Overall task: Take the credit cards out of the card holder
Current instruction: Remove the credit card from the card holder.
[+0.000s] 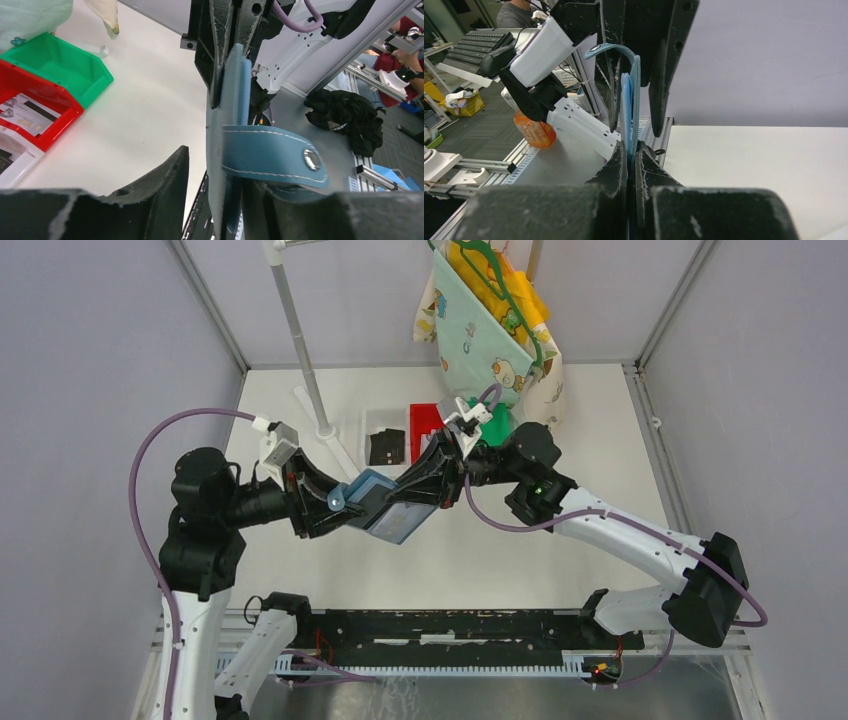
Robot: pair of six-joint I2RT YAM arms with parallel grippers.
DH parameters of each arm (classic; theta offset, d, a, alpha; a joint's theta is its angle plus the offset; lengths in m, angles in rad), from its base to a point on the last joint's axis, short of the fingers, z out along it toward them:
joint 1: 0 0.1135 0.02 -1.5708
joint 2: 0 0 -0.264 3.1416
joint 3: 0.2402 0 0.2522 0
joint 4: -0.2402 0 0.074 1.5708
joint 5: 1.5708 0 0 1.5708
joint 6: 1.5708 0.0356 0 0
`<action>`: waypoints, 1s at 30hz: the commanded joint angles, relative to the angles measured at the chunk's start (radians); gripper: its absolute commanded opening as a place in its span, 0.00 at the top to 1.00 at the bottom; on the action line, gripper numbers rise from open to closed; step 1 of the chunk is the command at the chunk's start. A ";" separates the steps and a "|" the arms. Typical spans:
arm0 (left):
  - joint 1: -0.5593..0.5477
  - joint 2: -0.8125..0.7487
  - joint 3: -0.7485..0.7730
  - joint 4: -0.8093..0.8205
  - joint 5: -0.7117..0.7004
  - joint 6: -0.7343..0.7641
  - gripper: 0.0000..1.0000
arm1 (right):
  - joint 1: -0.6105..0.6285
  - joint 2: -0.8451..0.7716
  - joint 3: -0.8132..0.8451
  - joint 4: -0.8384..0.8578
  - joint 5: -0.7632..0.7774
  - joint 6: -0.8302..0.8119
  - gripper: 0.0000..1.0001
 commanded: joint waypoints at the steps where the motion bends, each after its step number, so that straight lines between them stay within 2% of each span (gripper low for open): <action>1: 0.002 0.010 -0.020 0.065 0.047 -0.063 0.53 | 0.014 -0.004 0.015 0.117 -0.020 0.040 1.00; 4: 0.002 0.012 -0.022 0.087 0.048 -0.085 0.62 | 0.016 -0.001 0.013 0.118 -0.021 0.040 1.00; 8: 0.001 0.016 -0.012 0.113 0.033 -0.109 0.86 | 0.016 0.001 0.007 0.113 -0.020 0.030 1.00; 9: 0.001 0.017 -0.009 0.122 0.029 -0.117 0.91 | 0.015 0.003 0.007 0.104 -0.020 0.025 0.98; 11: 0.002 0.016 -0.007 0.147 0.016 -0.151 0.98 | 0.012 0.005 0.011 0.089 -0.009 0.025 0.86; 13: 0.001 0.017 -0.004 0.161 -0.014 -0.172 0.98 | 0.002 0.000 0.003 0.115 -0.009 0.053 0.76; 15: 0.000 0.024 0.002 0.163 -0.044 -0.176 0.98 | -0.016 -0.015 -0.008 0.129 0.009 0.073 0.59; 19: 0.002 0.037 0.004 0.149 -0.155 -0.174 0.98 | -0.066 -0.074 -0.022 0.078 0.090 0.063 0.41; 22: 0.002 0.053 0.007 0.131 -0.232 -0.170 0.98 | -0.094 -0.135 -0.042 0.031 0.201 0.037 0.37; 26: 0.001 0.079 0.014 0.120 -0.289 -0.172 0.98 | -0.097 -0.159 -0.065 0.023 0.261 0.086 0.39; 30: 0.002 0.119 0.027 0.114 -0.286 -0.198 0.98 | -0.075 -0.102 -0.141 0.242 0.250 0.300 0.45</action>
